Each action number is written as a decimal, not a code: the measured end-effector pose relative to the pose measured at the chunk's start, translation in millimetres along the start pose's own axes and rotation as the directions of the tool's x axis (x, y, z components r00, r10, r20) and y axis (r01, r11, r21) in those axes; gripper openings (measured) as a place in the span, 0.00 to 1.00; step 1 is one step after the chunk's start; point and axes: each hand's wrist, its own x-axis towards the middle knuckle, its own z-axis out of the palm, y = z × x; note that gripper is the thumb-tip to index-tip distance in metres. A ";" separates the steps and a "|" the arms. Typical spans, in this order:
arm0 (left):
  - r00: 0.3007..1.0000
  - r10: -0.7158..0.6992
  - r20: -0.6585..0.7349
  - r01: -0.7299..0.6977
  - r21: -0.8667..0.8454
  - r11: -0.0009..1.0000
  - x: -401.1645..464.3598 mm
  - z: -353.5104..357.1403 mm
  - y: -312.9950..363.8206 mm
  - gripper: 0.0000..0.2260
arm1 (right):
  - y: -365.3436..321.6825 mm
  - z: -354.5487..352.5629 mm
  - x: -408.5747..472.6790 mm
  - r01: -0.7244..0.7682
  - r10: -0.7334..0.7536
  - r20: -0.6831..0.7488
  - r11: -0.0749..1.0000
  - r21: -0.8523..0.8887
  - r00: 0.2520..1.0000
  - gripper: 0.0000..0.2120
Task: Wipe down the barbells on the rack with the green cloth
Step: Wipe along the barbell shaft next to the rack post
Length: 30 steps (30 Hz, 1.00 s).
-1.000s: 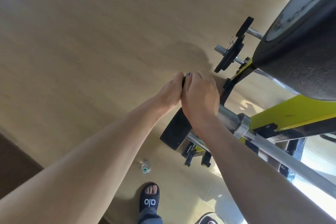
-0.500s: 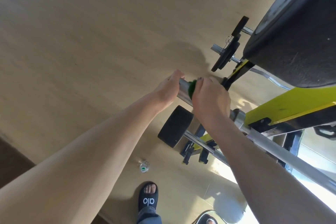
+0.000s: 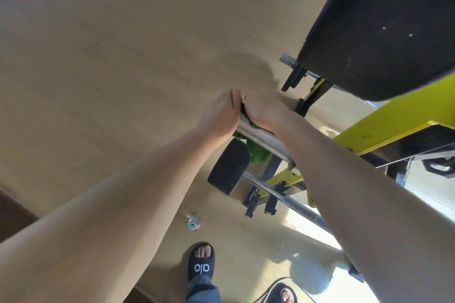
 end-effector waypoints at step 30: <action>0.991 -0.129 -0.042 0.129 -0.013 0.992 -3.5 5.0 3.4 0.23 | 83.1 -1.5 -113.0 -0.102 -0.109 -0.625 0.951 -0.291 0.773 0.19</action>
